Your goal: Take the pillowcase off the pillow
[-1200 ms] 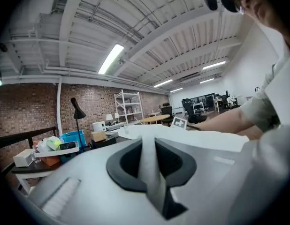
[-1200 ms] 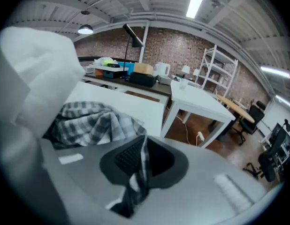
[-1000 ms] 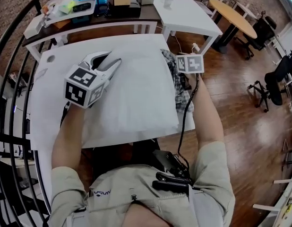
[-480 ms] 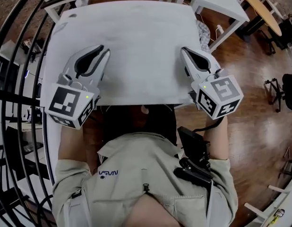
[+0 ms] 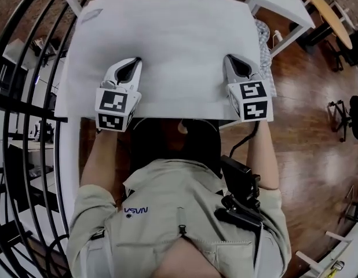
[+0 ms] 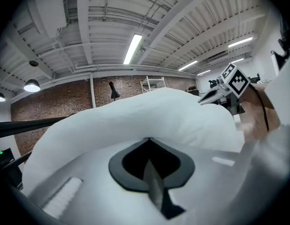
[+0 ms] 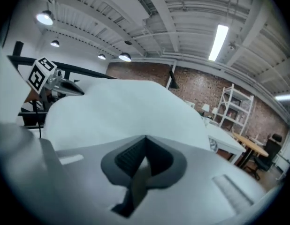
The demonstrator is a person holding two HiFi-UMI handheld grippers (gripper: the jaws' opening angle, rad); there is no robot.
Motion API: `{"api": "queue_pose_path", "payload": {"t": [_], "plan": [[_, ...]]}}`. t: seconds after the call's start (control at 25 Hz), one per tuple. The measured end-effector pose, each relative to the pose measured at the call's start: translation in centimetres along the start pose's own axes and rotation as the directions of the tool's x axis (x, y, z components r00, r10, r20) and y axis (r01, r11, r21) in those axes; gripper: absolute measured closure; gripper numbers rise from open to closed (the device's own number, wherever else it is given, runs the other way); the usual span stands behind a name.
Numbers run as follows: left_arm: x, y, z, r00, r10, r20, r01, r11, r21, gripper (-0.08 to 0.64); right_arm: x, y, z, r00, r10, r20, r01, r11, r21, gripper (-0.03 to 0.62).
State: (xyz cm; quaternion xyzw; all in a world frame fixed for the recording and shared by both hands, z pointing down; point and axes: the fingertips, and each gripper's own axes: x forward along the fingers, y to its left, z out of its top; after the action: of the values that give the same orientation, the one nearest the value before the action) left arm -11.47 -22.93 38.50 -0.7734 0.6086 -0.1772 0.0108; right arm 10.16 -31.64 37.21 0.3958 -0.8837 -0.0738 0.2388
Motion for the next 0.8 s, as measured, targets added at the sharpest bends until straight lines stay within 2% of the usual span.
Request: {"api": "queue_pose_path", "payload": {"t": [0.12, 0.4, 0.6, 0.8], "plan": [[2.7, 0.1, 0.8, 0.999, 0.022, 0.036, -0.023, 1.000, 0.014, 0.557, 1.8, -2.3, 0.0, 0.999, -0.048, -0.008, 0.048, 0.998, -0.027, 0.588], [5.3, 1.0, 1.6, 0.998, 0.022, 0.056, -0.022, 1.000, 0.005, 0.557, 3.4, -3.9, 0.3, 0.998, -0.061, 0.016, 0.061, 0.998, 0.008, 0.588], [1.1, 2.2, 5.1, 0.992, 0.060, 0.115, -0.059, 0.998, -0.008, 0.557, 0.3, -4.3, 4.1, 0.986, -0.123, 0.116, 0.112, 0.989, 0.094, 0.588], [-6.4, 1.1, 7.8, 0.967, 0.127, 0.221, -0.116, 0.991, -0.063, 0.555, -5.6, -3.1, 7.0, 0.950, -0.186, 0.249, 0.132, 0.967, 0.218, 0.588]]}}
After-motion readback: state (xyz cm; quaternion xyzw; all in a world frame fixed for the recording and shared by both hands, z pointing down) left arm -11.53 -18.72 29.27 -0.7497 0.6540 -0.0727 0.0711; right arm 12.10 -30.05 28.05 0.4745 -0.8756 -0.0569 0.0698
